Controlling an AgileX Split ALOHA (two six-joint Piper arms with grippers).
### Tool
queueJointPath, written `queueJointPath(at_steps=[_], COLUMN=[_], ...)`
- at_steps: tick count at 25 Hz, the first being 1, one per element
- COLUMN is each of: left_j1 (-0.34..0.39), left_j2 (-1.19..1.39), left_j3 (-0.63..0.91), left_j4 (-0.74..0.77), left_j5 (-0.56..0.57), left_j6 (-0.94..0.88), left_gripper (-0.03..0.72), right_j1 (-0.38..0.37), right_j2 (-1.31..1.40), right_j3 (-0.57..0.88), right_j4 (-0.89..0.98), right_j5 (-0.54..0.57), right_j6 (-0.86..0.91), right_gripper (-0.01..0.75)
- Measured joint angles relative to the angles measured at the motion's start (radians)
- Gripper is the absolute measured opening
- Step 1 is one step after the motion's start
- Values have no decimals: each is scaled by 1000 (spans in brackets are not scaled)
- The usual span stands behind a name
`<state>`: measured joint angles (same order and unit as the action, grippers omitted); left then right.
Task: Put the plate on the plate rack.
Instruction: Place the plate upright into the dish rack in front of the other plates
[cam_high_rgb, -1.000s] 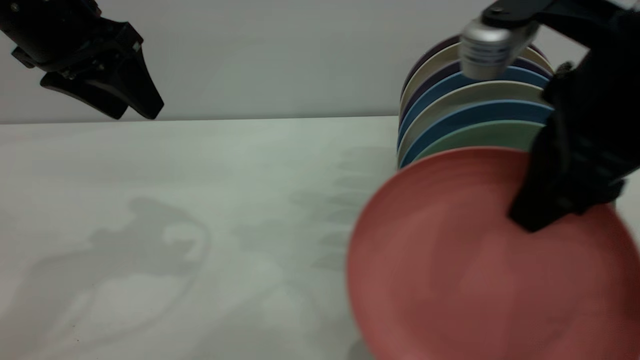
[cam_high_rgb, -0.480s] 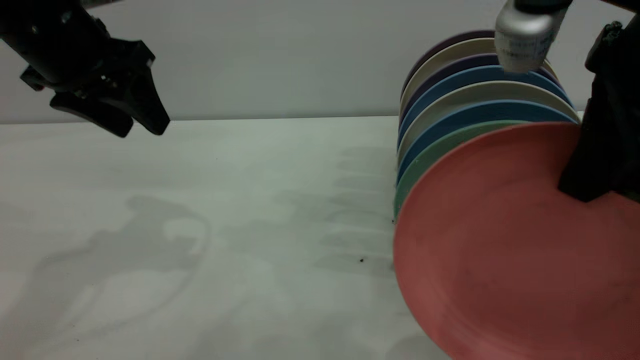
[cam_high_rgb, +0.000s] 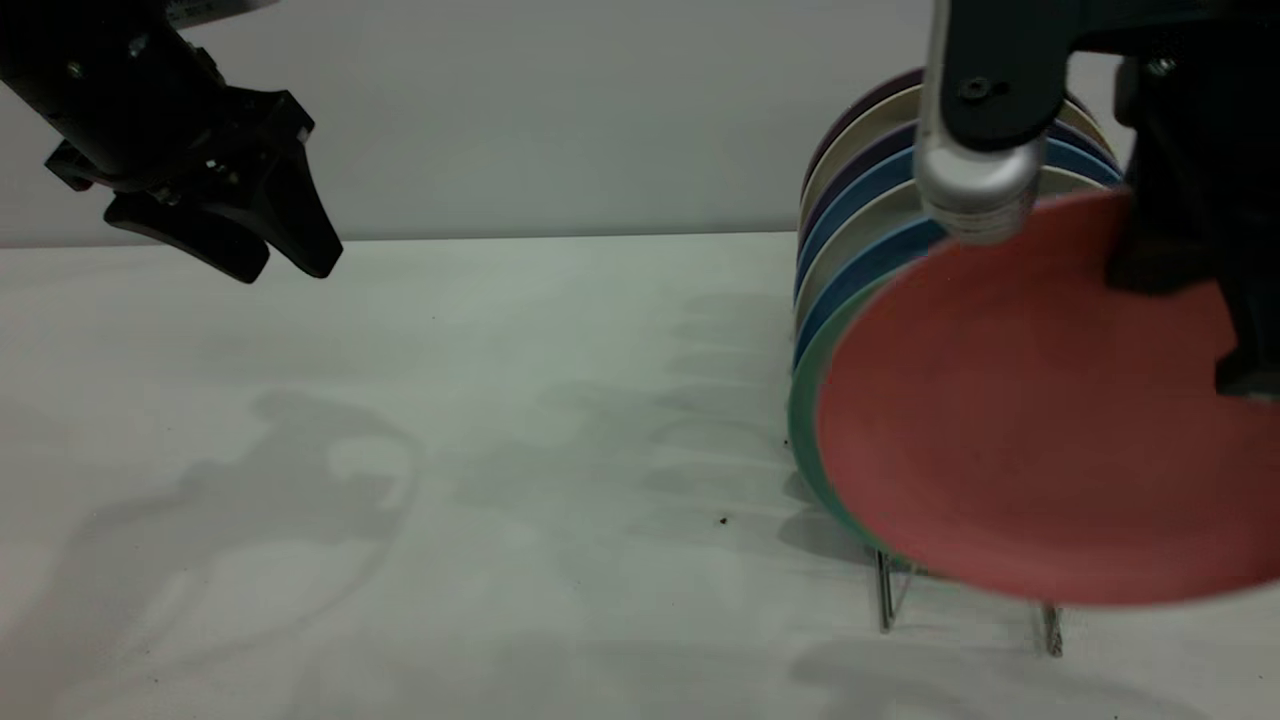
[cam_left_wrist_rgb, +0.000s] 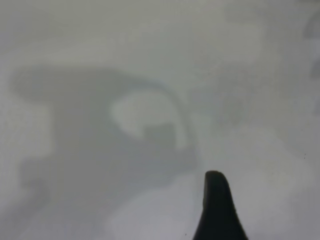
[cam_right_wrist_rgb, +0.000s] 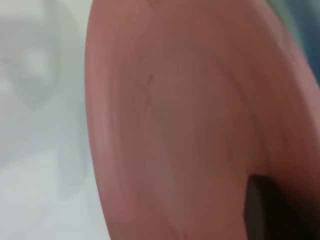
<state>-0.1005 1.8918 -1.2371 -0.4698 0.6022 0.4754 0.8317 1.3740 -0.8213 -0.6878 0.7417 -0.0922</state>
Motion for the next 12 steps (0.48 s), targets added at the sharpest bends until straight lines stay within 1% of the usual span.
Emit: queueJointPath(at_steps=[8,12], left_j1=[0,0], left_j2=[0,0], left_j3=[0,0], left_j4=[0,0], left_j5=[0,0], left_j6=[-4,-4], left_gripper=[531,531], right_j1=[7,7], right_j2=[10,49], right_j3=[0,1], right_j4=[-222,-251], right_j5=[-5,-13], right_j6=[134,163], right_gripper=[87,87])
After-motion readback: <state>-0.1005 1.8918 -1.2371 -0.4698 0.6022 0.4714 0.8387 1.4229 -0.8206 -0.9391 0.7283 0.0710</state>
